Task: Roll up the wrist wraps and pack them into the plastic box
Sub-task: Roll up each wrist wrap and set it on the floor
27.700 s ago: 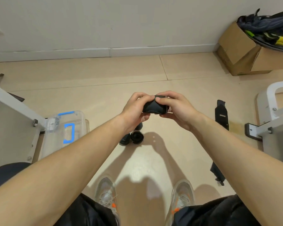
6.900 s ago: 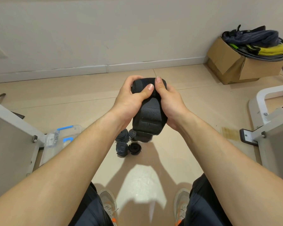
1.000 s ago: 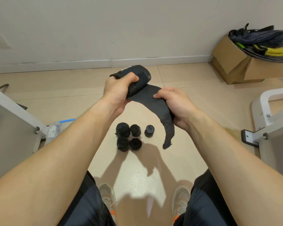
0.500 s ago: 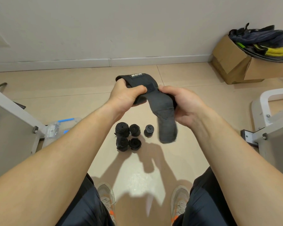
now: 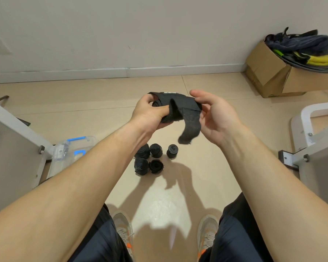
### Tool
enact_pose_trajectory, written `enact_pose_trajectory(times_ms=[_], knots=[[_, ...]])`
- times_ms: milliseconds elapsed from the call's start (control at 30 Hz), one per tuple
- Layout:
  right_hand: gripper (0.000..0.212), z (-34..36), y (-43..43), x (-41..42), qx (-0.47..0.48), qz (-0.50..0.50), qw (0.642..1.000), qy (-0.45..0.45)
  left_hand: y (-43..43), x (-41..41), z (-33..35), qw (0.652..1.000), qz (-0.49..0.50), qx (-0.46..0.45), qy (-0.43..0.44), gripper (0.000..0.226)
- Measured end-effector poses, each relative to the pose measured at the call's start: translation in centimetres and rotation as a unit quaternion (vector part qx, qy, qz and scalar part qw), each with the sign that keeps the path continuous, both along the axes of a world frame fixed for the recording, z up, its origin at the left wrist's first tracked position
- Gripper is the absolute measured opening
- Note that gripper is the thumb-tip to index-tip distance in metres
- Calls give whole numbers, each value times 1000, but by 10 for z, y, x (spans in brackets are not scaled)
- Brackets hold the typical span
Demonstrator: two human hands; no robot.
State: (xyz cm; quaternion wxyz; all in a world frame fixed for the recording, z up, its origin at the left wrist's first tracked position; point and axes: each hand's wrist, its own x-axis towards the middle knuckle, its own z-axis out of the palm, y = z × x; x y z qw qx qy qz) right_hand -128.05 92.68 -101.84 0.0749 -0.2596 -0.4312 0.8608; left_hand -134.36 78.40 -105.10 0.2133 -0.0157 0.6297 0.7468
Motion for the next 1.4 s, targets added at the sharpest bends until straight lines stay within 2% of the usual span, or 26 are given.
enact_pose_trajectory(times_ms=[67,167,267,433,500,767,933,1067,1167,1267,1333,1400], knots=[[43,0,3,0,-27,22,999,13,-3,0,2,1000,-8,2,-8,39],[62,0,8,1,5,84,996,29,-8,1,8,999,-19,21,-22,37],[50,1,7,3,54,129,989,47,-12,0,12,999,-18,40,-30,28],[14,-3,5,-2,262,63,962,50,-13,4,9,998,-31,33,-38,24],[17,-4,4,-4,315,45,947,46,-10,7,8,998,-42,33,-41,22],[19,-15,-4,-10,362,-46,928,74,-1,19,12,992,-72,92,-44,27],[19,-19,-4,-12,461,-71,882,70,0,22,17,985,-99,132,-57,28],[18,-22,-2,-12,502,-87,859,59,2,22,20,988,-71,118,-68,18],[20,-23,-3,-12,508,-94,854,57,2,24,21,991,-72,97,-49,30],[28,-23,-5,-11,512,-90,853,45,2,29,17,993,-104,37,47,18],[33,-22,-5,-11,507,-83,857,32,1,30,14,993,-94,21,69,16],[36,-21,-4,-10,474,-77,877,21,1,30,12,993,-93,24,71,18]])
